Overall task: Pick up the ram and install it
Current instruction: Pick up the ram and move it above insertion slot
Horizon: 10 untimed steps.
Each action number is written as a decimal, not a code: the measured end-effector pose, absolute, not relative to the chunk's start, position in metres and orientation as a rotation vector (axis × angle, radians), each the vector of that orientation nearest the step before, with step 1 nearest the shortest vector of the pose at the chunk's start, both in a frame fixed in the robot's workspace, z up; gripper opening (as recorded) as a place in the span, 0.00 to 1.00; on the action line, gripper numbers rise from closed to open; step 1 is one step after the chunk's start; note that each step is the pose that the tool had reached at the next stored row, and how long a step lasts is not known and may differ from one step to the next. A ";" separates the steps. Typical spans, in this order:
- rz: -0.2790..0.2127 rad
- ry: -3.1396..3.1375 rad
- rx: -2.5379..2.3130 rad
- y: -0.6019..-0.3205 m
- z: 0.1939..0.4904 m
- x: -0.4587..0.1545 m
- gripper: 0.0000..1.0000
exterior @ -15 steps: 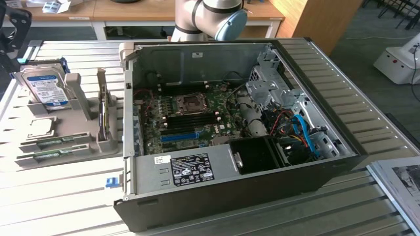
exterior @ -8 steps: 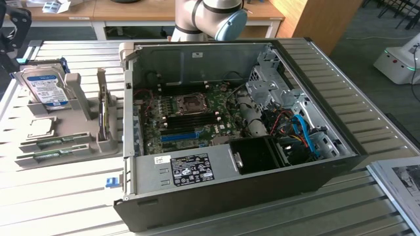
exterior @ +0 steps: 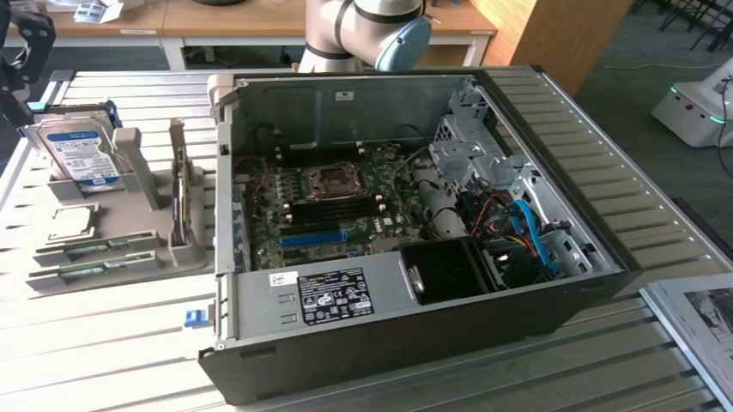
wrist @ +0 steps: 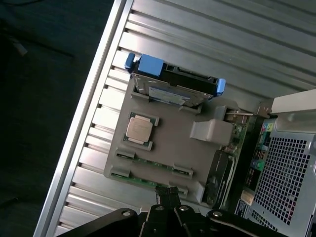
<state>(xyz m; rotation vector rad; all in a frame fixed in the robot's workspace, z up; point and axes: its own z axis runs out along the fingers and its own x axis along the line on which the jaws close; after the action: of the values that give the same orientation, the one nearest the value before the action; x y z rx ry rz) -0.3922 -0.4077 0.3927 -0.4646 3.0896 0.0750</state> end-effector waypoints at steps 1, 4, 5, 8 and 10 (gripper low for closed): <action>0.075 3.088 -0.477 -0.408 0.393 -0.392 0.10; 0.075 3.082 -0.515 -0.408 0.393 -0.392 0.10; 0.076 3.080 -0.528 -0.408 0.393 -0.392 0.10; 0.076 3.074 -0.566 -0.408 0.393 -0.392 0.10; 0.076 3.070 -0.590 -0.408 0.393 -0.392 0.10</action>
<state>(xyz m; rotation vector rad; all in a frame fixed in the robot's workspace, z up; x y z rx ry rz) -0.3922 -0.4077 0.3927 -0.5901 3.0700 0.0761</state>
